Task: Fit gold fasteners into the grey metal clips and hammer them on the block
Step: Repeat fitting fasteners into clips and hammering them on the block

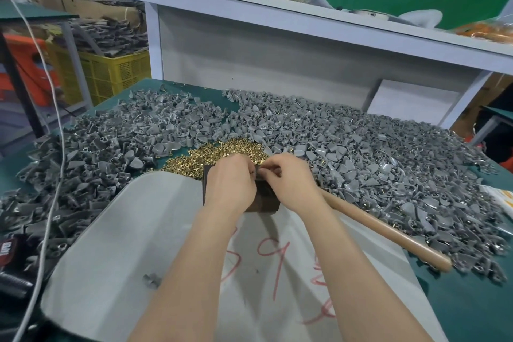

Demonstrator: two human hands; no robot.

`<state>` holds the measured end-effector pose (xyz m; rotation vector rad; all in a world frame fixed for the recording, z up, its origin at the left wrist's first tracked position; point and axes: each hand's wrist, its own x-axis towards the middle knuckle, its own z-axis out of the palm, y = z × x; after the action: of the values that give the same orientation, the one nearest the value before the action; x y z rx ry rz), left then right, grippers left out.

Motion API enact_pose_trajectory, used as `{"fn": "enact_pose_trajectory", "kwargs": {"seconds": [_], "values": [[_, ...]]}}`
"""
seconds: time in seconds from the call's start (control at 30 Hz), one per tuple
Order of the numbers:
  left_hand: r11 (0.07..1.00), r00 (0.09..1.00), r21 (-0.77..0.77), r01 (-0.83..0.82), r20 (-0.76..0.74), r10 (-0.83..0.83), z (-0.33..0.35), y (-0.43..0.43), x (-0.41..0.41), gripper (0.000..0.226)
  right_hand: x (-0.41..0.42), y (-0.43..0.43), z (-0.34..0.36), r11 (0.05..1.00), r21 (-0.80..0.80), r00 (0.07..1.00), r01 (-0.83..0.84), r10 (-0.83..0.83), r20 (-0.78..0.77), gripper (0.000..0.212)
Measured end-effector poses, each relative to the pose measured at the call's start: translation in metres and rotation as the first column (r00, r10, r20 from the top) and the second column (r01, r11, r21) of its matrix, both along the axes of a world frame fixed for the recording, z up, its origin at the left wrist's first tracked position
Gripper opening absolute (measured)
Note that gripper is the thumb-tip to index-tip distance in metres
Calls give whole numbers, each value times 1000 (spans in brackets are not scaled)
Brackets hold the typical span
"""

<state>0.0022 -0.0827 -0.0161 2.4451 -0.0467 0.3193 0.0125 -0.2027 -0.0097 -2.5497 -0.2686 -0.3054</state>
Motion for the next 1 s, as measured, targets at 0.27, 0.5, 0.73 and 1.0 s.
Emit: {"fn": "enact_pose_trajectory", "kwargs": {"seconds": [0.27,0.5,0.73,1.0], "values": [[998,999,53,-25,40,23,-4,-2,4,14,0,11,0,985,-151,995,85,-75,73,15],[996,998,81,-39,61,34,-4,-4,4,19,-8,23,-3,941,-311,976,136,-73,204,14],[997,998,56,-45,49,42,-4,-4,2,14,-17,26,-13,969,-190,967,155,-109,229,12],[998,998,49,-40,49,37,-5,-4,4,15,-12,19,-4,991,-60,988,116,-109,109,12]]}}
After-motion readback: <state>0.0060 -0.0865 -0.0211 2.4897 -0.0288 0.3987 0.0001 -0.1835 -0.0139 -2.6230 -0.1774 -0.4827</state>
